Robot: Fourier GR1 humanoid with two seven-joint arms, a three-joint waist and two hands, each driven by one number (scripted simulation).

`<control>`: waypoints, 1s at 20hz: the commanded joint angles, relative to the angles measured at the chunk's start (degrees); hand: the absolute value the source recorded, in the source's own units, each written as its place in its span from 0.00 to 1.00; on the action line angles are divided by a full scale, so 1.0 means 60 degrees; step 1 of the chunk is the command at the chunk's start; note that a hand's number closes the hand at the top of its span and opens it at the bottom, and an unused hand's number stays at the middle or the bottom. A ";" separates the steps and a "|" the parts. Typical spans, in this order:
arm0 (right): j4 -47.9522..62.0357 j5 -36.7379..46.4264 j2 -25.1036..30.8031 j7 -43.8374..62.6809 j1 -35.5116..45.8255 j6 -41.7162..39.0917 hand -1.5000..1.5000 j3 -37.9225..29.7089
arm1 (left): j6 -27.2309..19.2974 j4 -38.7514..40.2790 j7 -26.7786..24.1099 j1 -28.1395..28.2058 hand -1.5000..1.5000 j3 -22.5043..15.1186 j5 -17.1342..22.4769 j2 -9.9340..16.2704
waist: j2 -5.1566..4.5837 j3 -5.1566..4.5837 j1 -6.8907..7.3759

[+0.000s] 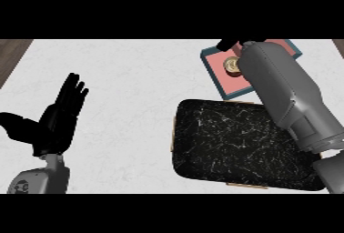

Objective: Pick the cupcake from the tray and place it in the cardboard box

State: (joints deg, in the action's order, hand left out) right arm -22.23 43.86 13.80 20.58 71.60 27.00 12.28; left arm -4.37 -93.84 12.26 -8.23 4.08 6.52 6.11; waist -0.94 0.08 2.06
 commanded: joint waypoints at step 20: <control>-0.3537 -0.5446 0.0063 -0.4259 -0.2570 0.0734 0.00 -0.4664 | -0.0131 0.0126 0.0248 -0.0162 0.50 0.0424 0.0076 0.0156 | 0.0146 -0.0013 -0.0307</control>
State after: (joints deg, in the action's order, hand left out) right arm -41.06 13.46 14.15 -2.33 59.23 31.25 -14.15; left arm -5.47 -94.88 13.78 -7.95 5.05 6.15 6.37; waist -0.07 0.04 0.27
